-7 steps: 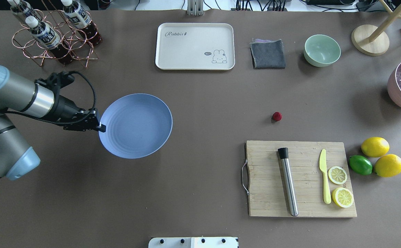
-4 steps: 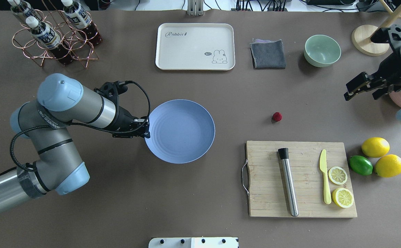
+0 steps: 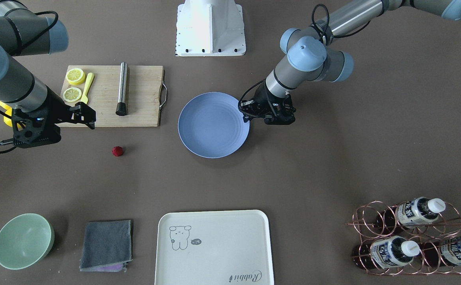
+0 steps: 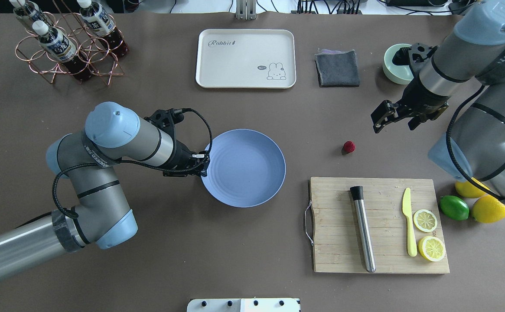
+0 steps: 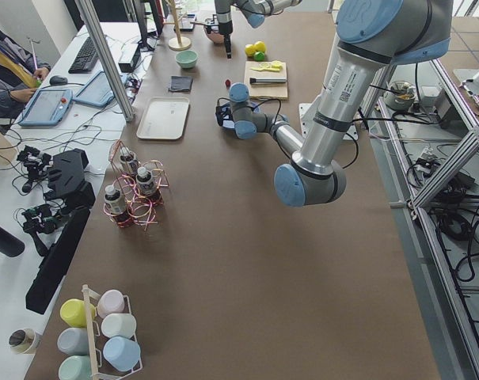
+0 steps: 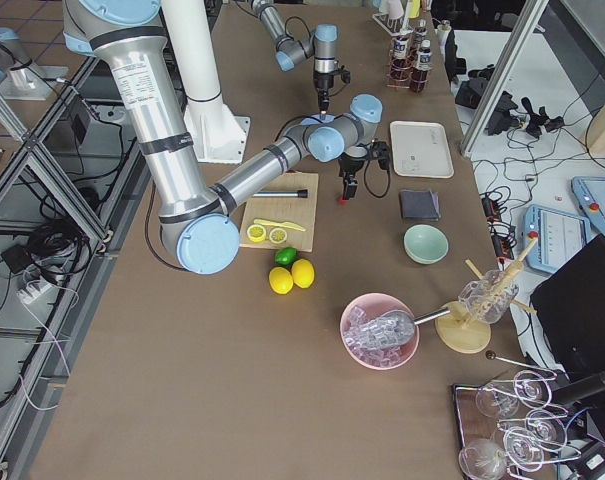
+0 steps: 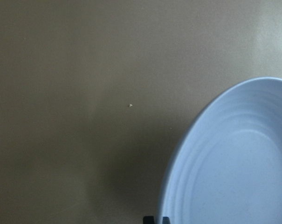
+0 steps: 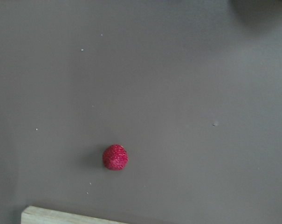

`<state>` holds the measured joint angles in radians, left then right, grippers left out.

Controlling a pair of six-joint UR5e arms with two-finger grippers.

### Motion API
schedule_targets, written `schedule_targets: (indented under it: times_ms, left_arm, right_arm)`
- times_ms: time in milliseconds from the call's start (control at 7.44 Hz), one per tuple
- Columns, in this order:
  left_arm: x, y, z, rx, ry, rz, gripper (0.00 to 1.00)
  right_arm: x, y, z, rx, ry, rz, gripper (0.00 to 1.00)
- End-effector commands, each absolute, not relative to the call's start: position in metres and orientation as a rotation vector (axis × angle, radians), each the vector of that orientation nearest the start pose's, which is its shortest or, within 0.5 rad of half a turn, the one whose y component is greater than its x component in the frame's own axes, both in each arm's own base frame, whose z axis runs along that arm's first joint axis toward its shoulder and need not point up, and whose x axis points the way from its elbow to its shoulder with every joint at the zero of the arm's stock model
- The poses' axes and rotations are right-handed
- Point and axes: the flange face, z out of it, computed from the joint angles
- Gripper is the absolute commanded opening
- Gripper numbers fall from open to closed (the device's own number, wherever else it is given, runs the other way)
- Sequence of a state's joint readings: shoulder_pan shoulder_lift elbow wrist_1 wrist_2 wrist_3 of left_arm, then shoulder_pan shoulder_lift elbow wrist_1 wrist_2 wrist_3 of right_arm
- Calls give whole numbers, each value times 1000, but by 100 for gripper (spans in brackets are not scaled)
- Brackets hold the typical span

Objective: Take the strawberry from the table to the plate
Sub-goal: 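Lower the right gripper onto the red strawberry and close it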

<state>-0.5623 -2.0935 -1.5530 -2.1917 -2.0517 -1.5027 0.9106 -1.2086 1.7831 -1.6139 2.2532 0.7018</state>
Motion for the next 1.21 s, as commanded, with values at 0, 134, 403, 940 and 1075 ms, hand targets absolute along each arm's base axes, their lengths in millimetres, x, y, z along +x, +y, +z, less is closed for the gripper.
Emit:
schedule_targets:
  times_ms: [0,134,403,940,1075]
  left_arm:
    - [536,-441,291,-51,1169,-179,0]
    - [537,-441,291,-52,1169,-179,0]
    - [537,-440,290,-54,1170,-181,0]
    - [535,-440,289,-53,1174,-184,60]
    - [535,-441,289,-52,1174,-184,60]
  right_arm:
    - [-364,-533,380,6,-864,-109,94]
    - [-378,-533,389,0,-868,-99,94]
    - [-403,-527,378,4,-852,-80,93]
    - [-426,-518,400,8,-789,-92,88]
    - [-428,-519,400,7,-788,-92,86]
